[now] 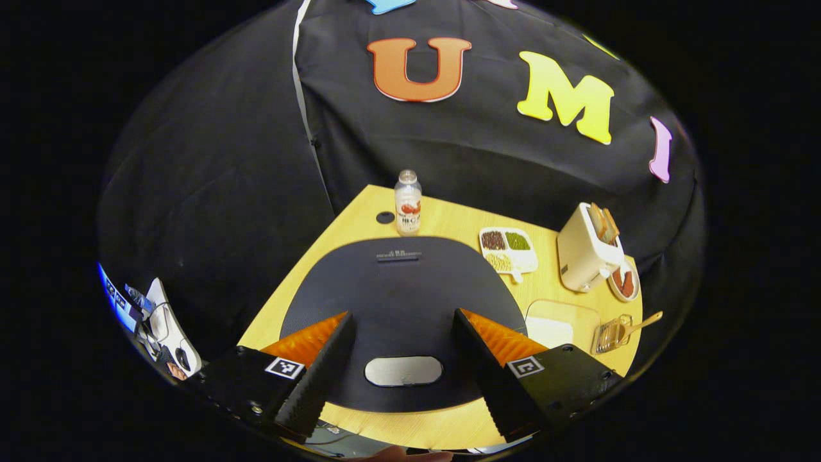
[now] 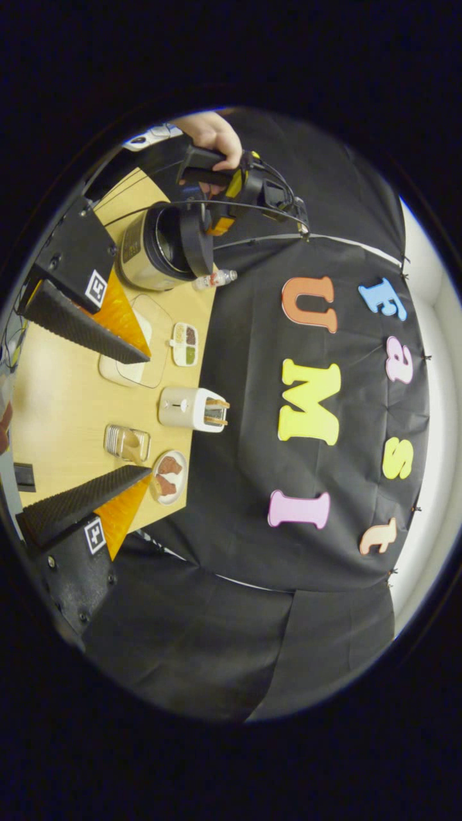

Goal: Close the left gripper, press the button to open the rice cooker; take a wooden spoon from the chopstick holder with the right hand, scoop a spoonful of rice and pour it into the rice cooker, then put the wooden spoon back into the chopstick holder.

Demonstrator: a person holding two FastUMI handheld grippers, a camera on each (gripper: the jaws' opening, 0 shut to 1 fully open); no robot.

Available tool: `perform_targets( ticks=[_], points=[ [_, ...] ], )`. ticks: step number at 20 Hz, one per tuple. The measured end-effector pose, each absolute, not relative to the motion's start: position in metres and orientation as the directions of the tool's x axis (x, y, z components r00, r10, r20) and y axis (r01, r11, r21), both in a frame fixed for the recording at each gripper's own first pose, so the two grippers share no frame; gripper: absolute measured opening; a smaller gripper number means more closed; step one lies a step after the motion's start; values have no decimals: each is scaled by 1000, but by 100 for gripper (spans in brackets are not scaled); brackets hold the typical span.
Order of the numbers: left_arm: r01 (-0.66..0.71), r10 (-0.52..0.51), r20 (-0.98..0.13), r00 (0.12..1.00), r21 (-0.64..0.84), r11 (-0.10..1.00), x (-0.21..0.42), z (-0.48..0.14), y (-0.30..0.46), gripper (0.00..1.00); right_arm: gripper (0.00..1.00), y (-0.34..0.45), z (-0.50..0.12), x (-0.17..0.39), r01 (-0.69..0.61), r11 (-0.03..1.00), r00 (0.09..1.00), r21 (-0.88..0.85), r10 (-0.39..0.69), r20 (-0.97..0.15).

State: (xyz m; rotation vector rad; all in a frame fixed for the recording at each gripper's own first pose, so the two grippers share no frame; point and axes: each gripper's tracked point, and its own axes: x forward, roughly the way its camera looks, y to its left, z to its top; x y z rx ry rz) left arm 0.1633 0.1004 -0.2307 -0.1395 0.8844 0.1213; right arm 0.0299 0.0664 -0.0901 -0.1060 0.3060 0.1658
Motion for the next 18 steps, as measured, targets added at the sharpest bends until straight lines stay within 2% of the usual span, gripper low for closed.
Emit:
perform_targets(
  ticks=[5,18],
  points=[
    [-155,21,-832,554,-78,985,137,-267,92,100,100,69,-98,27,-188,980,931,-67,156,-330],
    [-150,11,-836,549,-86,985,139,-273,91,100,100,72,-108,33,-186,982,920,-33,162,-356]
  ],
)
